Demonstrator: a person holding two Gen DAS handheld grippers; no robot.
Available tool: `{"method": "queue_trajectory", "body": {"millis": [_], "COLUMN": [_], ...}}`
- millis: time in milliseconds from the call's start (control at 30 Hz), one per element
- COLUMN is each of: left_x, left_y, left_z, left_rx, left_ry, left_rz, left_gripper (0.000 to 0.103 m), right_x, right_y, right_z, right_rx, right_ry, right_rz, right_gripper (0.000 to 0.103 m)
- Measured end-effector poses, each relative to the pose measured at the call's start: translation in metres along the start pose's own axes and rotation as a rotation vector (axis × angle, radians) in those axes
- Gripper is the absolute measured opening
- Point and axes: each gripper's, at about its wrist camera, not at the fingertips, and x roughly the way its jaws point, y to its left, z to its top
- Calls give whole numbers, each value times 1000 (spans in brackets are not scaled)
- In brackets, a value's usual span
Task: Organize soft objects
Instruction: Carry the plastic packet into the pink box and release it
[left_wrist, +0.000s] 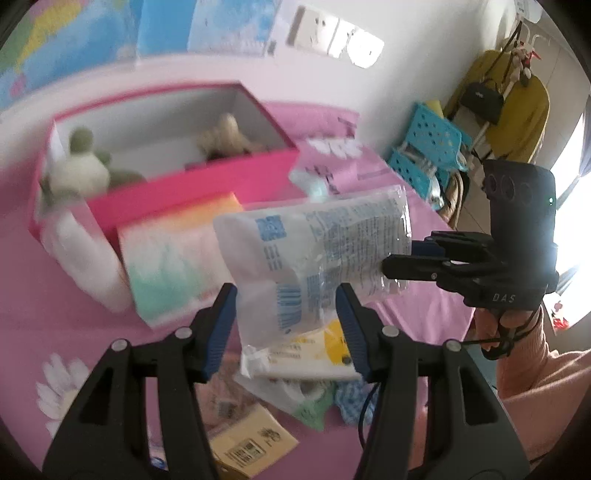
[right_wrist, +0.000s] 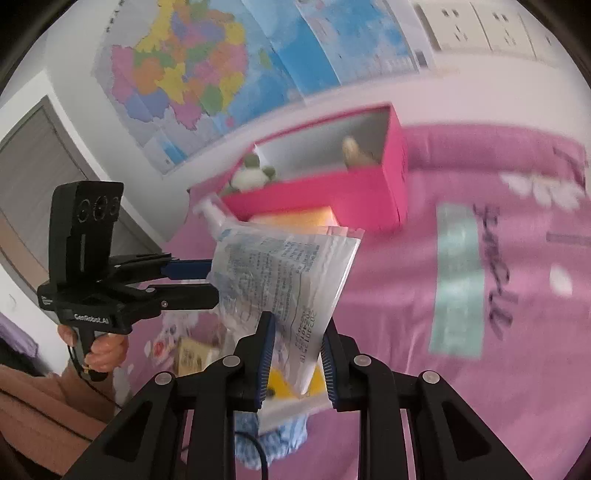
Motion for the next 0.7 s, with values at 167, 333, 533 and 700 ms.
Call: {"method": "queue_trajectory", "body": {"millis": [167, 333, 533, 700], "left_x": [-6, -6, 2, 20], "left_y": [11, 25, 43, 67], "left_z": [26, 51, 80, 101], "left_rx": [-16, -43, -76, -117], "left_ry": [-48, -74, -90, -67], "left_rz": [44, 74, 124, 174], "left_gripper": [56, 56, 56, 56], "right_x": [-1, 4, 22, 47], "right_y": [5, 5, 0, -10], "right_z": [32, 66, 103, 131], "right_rx": [-59, -91, -101, -76], "right_ry": [-47, -77, -92, -86], "right_rz": [-9, -2, -10, -22], "right_gripper": [24, 24, 24, 24]}}
